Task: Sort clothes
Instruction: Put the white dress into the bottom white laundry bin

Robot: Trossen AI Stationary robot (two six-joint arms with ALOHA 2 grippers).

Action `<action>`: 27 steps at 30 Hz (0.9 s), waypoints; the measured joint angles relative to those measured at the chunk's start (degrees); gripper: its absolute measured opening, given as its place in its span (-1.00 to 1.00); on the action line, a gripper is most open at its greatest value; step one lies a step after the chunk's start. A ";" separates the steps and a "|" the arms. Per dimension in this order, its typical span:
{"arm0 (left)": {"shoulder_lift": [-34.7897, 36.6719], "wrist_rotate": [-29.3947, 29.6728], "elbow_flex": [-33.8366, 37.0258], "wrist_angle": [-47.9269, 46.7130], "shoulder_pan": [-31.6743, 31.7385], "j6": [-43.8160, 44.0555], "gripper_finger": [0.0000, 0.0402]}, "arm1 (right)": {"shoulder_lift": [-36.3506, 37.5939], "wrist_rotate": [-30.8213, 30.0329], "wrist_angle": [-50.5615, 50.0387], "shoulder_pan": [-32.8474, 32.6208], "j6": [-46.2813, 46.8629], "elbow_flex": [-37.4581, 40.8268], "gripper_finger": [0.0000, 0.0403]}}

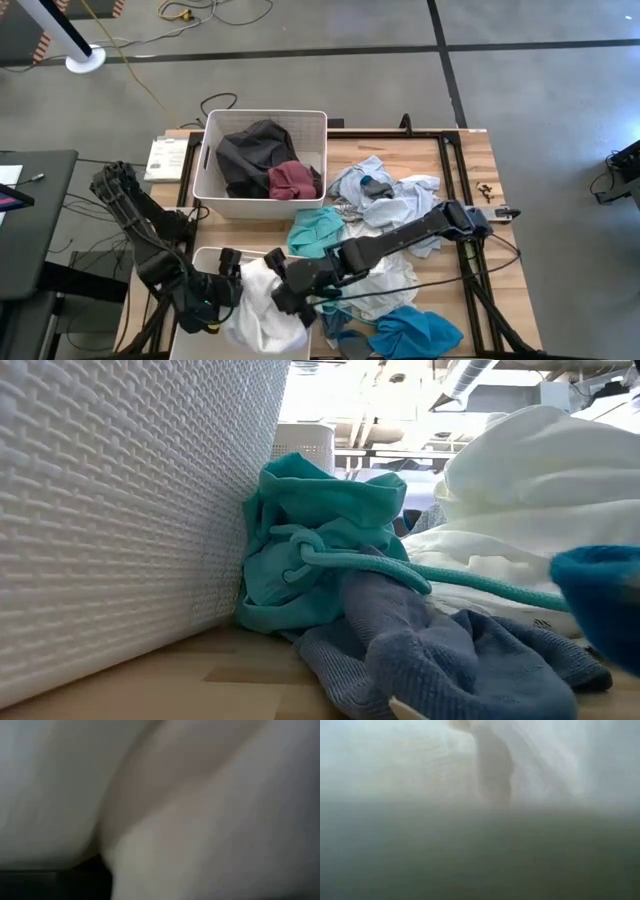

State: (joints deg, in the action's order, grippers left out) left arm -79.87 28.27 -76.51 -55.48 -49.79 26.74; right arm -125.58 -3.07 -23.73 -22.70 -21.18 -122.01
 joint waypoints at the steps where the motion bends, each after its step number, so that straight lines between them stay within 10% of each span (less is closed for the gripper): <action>1: -0.01 0.00 0.02 -0.18 0.11 0.03 0.24 | 0.00 -0.60 -1.29 -0.44 -0.10 -0.85 0.14; 27: -0.01 2.00 -0.07 -3.95 7.05 4.73 0.24 | 0.15 -3.35 -9.71 -7.34 -3.67 -9.03 0.13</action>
State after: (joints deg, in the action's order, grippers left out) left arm -79.88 30.27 -76.58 -59.43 -42.74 31.47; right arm -125.43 -6.42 -33.44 -30.04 -24.86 -131.05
